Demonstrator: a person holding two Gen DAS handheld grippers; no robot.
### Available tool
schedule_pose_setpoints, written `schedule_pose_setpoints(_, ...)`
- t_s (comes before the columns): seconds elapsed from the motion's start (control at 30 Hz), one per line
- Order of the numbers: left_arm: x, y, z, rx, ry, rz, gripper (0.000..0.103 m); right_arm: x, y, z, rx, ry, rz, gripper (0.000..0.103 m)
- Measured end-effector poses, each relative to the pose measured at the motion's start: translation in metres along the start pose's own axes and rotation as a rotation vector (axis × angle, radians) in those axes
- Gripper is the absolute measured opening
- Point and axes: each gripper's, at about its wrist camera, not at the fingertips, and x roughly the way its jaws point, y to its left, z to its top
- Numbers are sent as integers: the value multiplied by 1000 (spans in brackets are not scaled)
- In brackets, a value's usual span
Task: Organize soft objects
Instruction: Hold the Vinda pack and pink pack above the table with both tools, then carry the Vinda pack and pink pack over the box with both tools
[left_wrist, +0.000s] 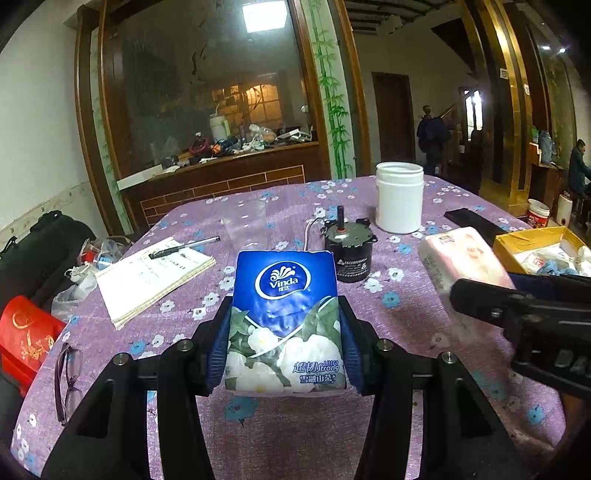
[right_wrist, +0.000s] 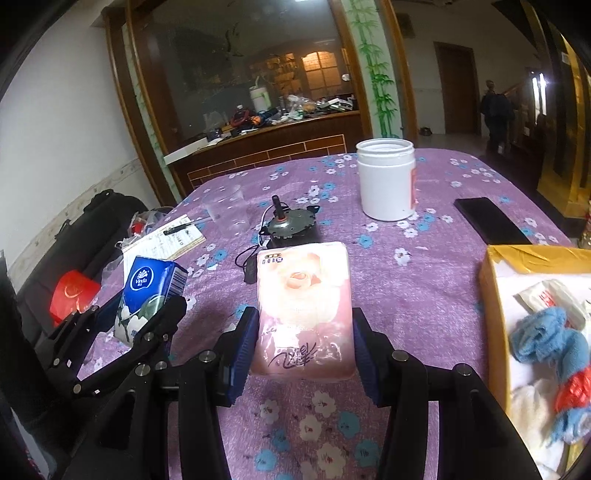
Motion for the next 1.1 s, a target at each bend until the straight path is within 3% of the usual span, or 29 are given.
schedule_pose_setpoints(0.27,5,-17,-2,23,56,-81,50,-39,-17,-12,67,-20,14,51)
schedule_pose_setpoints(0.5,-23,-50,7,72,57,-149,50,-82,-53,-16,128,-67,8,51)
schedule_pose_setpoints(0.87,-68,-145,27,104,94,-389,50,-143,-124,-26,259,-161,-8,51)
schedule_pose_setpoints(1.1,-78,-198,30,144,134,-461,50,-170,-182,-41,355,-190,-52,51)
